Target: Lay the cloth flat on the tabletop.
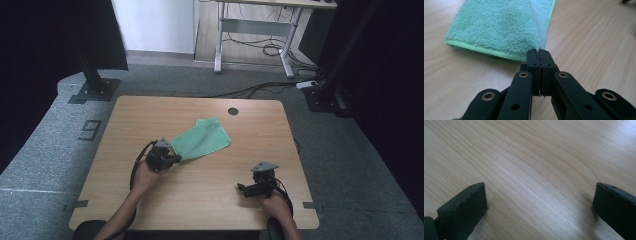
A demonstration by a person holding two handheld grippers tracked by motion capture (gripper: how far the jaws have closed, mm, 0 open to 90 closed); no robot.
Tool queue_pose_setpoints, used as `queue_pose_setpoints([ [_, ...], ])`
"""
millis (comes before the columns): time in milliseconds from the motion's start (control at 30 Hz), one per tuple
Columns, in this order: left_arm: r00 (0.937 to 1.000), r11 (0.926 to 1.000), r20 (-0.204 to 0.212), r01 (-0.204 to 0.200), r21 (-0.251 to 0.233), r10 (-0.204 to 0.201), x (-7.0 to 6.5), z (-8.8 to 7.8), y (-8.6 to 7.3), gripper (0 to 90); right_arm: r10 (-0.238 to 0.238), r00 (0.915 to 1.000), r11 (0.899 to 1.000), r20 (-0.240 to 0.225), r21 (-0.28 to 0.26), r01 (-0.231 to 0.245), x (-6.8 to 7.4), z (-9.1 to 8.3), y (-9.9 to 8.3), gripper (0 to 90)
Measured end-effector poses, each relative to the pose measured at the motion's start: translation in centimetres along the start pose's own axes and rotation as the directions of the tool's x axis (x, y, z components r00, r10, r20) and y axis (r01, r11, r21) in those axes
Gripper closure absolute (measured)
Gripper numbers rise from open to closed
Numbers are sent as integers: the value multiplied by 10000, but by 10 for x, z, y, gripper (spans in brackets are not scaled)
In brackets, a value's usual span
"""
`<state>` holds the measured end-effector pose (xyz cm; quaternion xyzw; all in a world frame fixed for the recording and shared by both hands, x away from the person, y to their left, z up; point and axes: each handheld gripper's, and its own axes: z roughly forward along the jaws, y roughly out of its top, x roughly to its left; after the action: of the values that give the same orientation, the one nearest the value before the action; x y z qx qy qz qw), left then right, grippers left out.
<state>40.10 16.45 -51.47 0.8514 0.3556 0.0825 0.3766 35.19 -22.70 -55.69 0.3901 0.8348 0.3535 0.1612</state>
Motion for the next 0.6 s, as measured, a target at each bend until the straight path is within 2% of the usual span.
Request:
queue_pose_setpoints([
  [367,9988,9993,354,-350,129,345,-24,-9,-20,876,-52,10000,10000,-36,5,52,-1,0,0,0],
  [467,9986,9992,357,-394,66,391,-26,-10,-19,875,-50,10000,10000,-38,3,50,-1,0,0,0],
  [600,9990,9984,135,-424,-369,429,-22,-17,-4,875,-32,10000,10000,-33,-1,32,0,0,0,0],
])
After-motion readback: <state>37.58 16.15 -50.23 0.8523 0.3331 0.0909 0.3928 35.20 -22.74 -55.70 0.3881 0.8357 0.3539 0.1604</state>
